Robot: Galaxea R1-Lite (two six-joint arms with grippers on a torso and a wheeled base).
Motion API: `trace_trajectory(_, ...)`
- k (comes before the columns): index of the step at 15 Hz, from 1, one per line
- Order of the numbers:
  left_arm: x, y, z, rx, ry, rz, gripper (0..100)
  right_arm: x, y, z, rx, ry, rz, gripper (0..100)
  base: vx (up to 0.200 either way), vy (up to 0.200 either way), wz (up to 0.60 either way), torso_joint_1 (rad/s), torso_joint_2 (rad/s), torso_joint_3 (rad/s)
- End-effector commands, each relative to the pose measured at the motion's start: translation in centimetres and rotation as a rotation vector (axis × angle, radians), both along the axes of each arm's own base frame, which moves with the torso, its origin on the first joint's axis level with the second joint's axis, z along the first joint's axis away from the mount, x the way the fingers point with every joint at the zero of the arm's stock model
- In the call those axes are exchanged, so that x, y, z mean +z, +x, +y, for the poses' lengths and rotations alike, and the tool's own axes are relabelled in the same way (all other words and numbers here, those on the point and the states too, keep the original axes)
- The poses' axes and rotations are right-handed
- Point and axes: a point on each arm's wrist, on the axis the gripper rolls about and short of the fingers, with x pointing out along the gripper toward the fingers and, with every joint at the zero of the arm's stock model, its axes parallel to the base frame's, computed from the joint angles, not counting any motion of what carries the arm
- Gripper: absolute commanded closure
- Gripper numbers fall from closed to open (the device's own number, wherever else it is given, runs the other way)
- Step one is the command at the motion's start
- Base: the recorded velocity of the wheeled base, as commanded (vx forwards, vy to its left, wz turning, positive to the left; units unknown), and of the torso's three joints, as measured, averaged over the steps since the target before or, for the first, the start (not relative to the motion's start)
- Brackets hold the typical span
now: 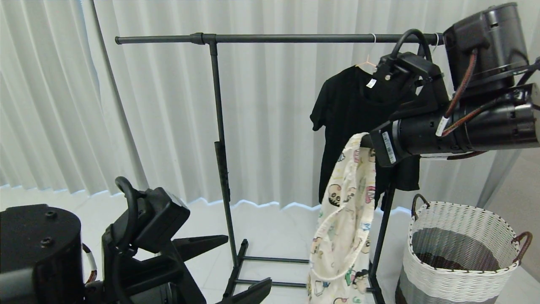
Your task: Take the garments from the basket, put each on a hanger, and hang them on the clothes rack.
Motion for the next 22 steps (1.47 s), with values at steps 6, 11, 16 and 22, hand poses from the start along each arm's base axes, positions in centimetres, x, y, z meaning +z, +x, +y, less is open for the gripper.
trace_trajectory(6,2.9,1.6,-4.1,0.000,-0.187,0.131,0,0.3,-2.5,7.8,0.177,0.040,0.002,100,0.000,0.000,0.00,0.000,0.00,0.000)
trace_trajectory(11,0.9,3.3,-6.3,0.062,-0.123,0.191,0,0.7,-2.8,8.7,0.169,0.050,-0.013,100,0.000,0.000,0.00,0.000,0.00,0.000)
trace_trajectory(16,-3.7,5.7,-7.0,0.274,0.051,0.221,0,0.7,-2.7,8.4,0.150,0.046,-0.016,100,0.000,0.000,0.00,0.000,0.00,0.000)
trace_trajectory(22,-4.8,3.1,-3.8,0.314,0.133,0.237,0,1.4,-1.5,6.1,0.048,0.033,-0.029,100,0.000,0.000,0.00,0.000,0.00,0.000)
